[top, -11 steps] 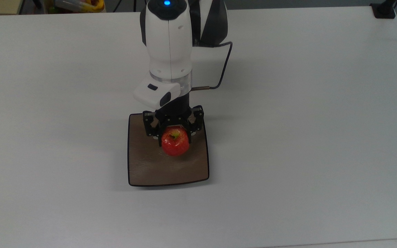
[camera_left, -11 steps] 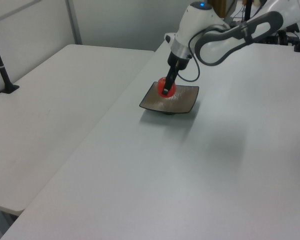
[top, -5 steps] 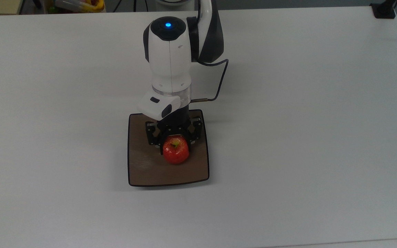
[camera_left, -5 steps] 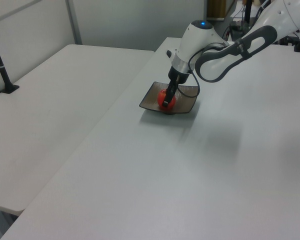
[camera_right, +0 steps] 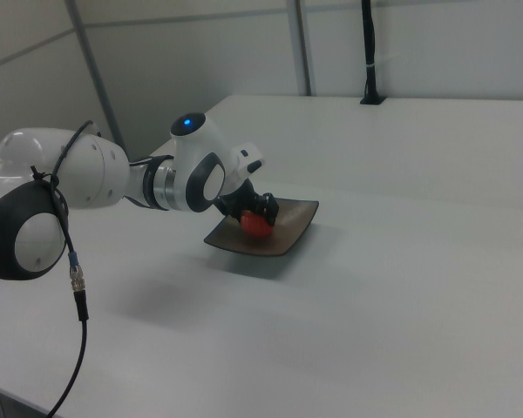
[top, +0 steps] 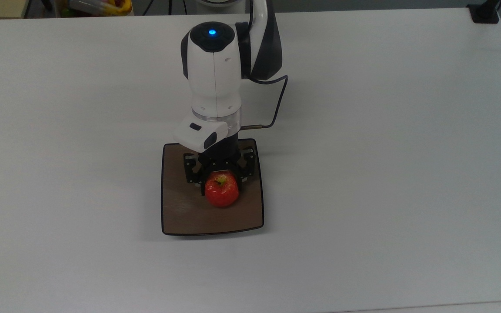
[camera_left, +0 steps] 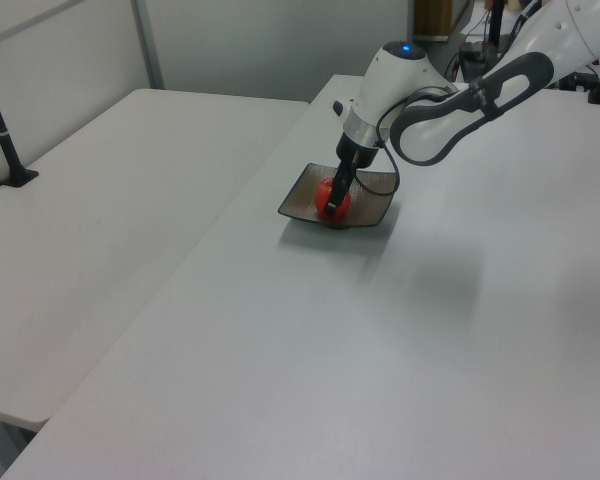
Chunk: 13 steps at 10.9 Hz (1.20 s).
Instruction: Apples placed on a ceramic plate
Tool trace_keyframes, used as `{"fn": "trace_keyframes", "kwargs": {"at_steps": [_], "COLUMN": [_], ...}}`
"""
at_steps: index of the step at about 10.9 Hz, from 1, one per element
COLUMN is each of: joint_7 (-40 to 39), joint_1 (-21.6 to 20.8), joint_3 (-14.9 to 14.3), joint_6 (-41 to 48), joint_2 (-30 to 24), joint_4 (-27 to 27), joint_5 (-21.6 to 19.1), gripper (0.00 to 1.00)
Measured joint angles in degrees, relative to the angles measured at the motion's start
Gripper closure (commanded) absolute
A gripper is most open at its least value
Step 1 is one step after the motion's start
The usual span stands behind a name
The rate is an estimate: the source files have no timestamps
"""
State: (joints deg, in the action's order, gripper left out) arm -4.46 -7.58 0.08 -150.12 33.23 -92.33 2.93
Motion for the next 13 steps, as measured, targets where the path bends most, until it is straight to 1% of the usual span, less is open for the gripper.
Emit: {"fn": "trace_keyframes", "kwargs": {"at_steps": [7,9,10,11,12,13], "joint_7": [0.00,0.14,0.24,0.44,0.55,1.19], "joint_1": [-0.01,-0.03,-0.03,-0.02,0.01,0.06], "joint_3": [0.00,0.00,0.00,0.00,-0.01,-0.03], "joint_6": [0.00,0.14,2.90,7.95,14.09,22.11], "joint_2": [0.16,-1.40,-3.57,-6.88,-10.83,-15.69], "joint_4": [0.01,-0.09,-0.09,-0.04,0.02,0.06], "joint_5": [0.00,0.00,0.00,0.00,-0.04,-0.09], "gripper": [0.00,0.00,0.00,0.00,0.00,0.00]}}
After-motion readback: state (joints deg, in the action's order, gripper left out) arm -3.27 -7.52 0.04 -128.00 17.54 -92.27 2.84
